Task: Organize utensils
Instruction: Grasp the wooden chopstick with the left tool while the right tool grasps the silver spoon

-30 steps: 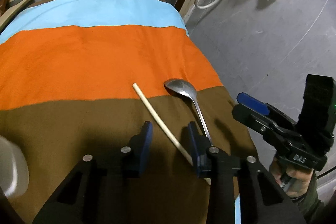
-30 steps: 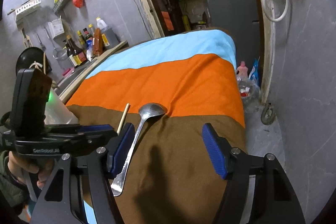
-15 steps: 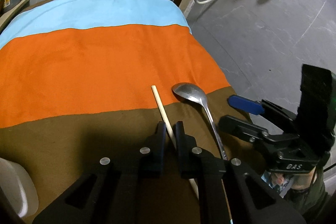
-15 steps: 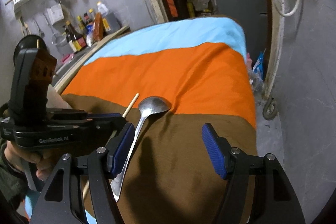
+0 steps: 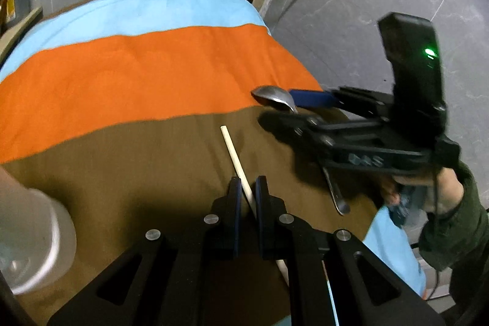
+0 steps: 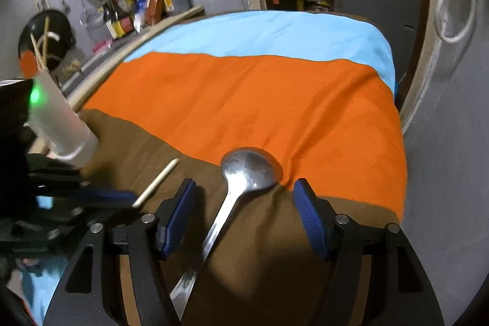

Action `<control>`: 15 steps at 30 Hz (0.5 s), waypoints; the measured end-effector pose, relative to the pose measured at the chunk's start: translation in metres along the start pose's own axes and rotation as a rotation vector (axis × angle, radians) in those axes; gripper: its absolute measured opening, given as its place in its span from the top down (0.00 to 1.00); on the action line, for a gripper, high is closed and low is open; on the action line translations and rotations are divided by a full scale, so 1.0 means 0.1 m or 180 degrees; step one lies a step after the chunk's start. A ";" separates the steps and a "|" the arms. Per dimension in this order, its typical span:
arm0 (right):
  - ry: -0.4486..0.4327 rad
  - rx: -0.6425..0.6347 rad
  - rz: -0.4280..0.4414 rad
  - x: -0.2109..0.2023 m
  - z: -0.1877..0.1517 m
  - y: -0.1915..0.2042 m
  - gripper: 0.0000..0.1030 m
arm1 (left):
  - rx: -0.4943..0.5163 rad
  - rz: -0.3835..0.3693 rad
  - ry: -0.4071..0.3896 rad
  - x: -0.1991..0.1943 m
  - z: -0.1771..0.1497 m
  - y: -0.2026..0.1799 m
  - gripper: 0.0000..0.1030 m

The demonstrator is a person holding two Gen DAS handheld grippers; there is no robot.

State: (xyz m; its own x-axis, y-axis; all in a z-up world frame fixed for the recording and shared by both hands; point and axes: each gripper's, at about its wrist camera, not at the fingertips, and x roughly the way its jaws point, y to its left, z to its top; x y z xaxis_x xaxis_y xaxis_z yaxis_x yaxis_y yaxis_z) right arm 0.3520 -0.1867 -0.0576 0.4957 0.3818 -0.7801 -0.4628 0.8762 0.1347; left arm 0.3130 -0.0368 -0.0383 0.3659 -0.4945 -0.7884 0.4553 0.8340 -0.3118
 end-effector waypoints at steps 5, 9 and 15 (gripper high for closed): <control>0.0109 0.0013 -0.0056 0.08 0.10 -0.02 0.51 | -0.0015 -0.0023 0.0162 0.04 0.06 -0.02 0.91; 0.0174 0.0075 -0.0083 0.10 0.14 -0.04 0.61 | 0.0119 0.0056 0.0345 0.10 0.14 -0.11 0.90; 0.0159 0.0426 0.0037 0.07 0.13 -0.16 0.92 | 0.0084 0.0062 0.0336 0.12 0.15 -0.12 0.91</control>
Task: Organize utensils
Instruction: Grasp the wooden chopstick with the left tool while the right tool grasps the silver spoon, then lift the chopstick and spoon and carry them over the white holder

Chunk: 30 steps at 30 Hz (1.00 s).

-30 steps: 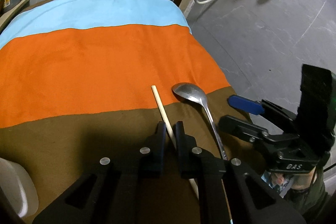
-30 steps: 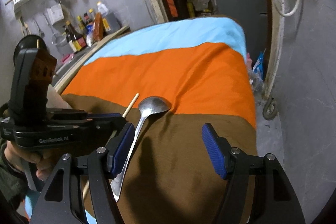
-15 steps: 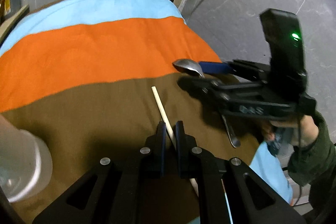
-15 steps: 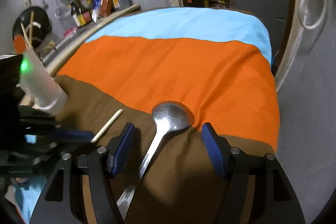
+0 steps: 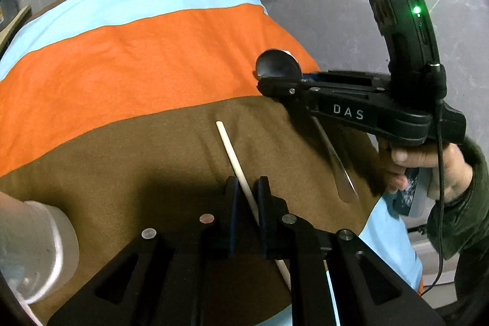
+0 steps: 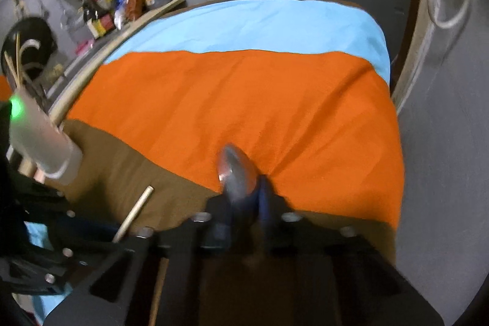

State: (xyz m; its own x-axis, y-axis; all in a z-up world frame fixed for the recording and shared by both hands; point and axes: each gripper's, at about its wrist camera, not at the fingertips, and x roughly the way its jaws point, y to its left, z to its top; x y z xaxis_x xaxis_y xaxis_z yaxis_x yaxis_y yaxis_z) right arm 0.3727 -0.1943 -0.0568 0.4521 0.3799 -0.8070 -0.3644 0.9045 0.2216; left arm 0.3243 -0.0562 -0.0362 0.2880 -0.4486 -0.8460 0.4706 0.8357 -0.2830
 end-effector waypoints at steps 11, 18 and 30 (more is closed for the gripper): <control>-0.0467 0.0151 0.0176 -0.27 -0.24 0.03 0.93 | -0.0330 -0.0324 -0.0393 -0.15 -0.22 -0.01 0.98; -0.0930 -0.0068 0.0125 -0.60 -0.37 0.25 0.93 | -0.0294 -0.0412 -0.0783 -0.41 -0.36 -0.05 0.98; -0.2055 -0.0368 0.0192 -1.18 -0.42 0.73 0.93 | 0.0040 -0.0289 -0.2262 -1.28 -0.70 -0.23 0.98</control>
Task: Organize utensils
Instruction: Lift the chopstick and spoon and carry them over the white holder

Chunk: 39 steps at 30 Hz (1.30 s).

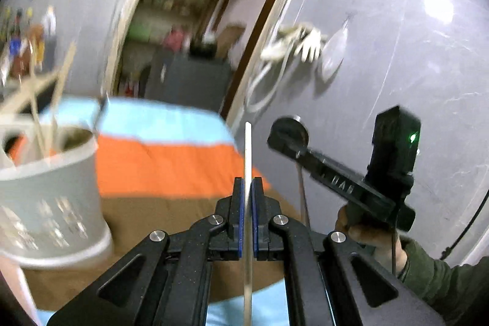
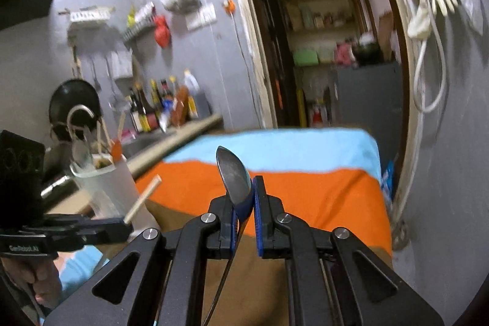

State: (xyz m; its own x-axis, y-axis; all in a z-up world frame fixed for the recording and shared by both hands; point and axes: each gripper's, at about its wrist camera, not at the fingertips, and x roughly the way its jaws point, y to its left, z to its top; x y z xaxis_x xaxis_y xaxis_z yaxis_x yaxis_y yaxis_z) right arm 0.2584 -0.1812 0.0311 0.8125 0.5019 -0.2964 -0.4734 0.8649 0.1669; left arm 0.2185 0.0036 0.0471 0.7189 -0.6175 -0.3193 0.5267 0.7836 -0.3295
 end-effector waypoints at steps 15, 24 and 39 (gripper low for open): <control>-0.0880 0.0038 0.0551 0.22 0.63 0.76 0.93 | -0.0285 0.0440 -0.1140 -1.00 0.58 0.64 0.98; -0.1354 0.0077 0.0646 0.61 0.73 1.28 0.93 | -0.0412 0.0874 -0.1917 -1.46 0.69 1.28 0.98; -0.1783 -0.0088 0.0063 0.92 0.41 1.49 0.93 | -0.0582 0.1650 -0.2687 -1.61 0.33 1.80 0.98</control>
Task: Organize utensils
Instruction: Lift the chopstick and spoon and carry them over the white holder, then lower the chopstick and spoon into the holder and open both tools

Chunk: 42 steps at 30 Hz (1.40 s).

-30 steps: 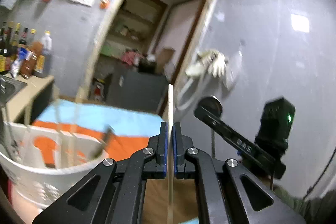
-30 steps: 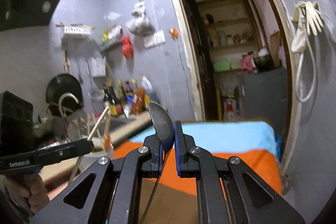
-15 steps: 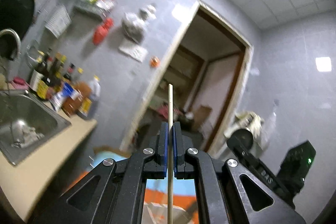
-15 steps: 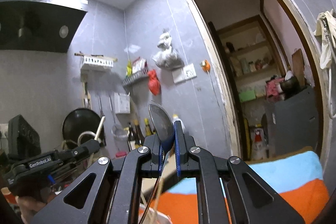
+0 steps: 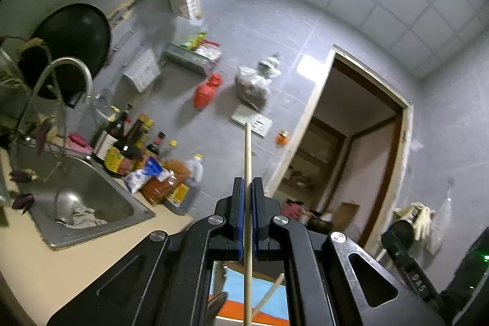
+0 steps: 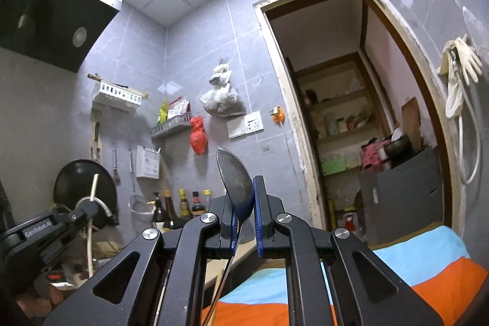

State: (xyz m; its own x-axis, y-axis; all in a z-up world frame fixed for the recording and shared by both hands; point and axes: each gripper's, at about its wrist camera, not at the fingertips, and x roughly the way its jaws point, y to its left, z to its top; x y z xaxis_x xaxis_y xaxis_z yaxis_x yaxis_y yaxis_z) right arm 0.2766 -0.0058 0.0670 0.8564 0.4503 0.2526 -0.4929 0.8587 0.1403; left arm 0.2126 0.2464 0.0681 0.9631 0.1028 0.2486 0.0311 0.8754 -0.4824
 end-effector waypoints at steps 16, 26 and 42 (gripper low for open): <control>-0.0120 -0.0516 0.0024 0.00 -0.22 0.28 0.93 | 0.0092 -0.0012 0.0032 0.01 -0.06 0.05 0.98; -0.0016 -0.0561 0.0076 0.02 -0.27 0.32 0.93 | 0.0214 -0.0109 0.0153 0.00 -0.16 0.00 0.98; 0.0156 -0.0487 0.0150 0.06 -0.32 0.30 0.89 | 0.0359 -0.0201 0.0473 0.00 -0.28 -0.10 0.97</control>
State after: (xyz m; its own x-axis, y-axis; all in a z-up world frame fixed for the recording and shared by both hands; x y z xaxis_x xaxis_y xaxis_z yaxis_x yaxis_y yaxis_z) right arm 0.2721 0.0306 0.0425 0.8411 0.4993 0.2079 -0.5069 0.8618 -0.0189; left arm 0.2195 0.2248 0.0494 0.9893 -0.0175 0.1447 0.0706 0.9261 -0.3706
